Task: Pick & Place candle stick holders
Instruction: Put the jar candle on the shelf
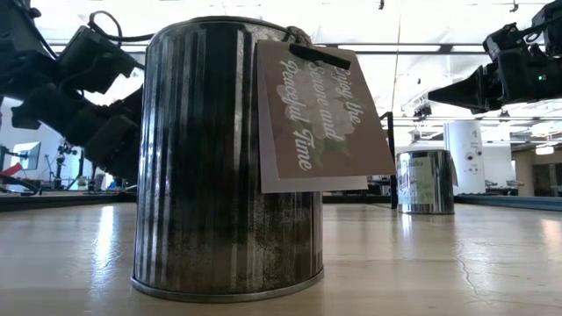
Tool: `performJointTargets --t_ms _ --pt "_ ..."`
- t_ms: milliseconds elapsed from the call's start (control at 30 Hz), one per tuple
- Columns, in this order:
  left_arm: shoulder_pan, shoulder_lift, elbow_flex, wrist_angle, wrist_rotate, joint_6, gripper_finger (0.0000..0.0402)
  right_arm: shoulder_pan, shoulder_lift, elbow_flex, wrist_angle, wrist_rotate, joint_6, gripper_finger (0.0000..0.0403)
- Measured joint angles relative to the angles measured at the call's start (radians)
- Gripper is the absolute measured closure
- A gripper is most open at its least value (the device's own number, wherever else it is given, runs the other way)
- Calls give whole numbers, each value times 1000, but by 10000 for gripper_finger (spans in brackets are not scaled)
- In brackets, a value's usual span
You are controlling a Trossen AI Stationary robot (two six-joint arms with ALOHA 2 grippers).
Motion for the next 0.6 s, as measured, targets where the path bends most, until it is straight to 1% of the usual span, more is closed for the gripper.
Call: performJointTargets --t_ms 100,233,333,467,600 --pt "0 -18 22 -1 -20 -21 38 0 0 0 0 0 0 381" --pt "1 -56 97 -32 -65 -9 38 0 0 0 0 0 0 381" --pt "12 -89 192 -189 -100 29 38 0 0 0 0 0 0 381" --pt "54 -116 381 -482 -144 12 38 0 0 0 0 0 0 381" --pt "99 -114 569 -700 -164 8 38 0 0 0 0 0 0 381"
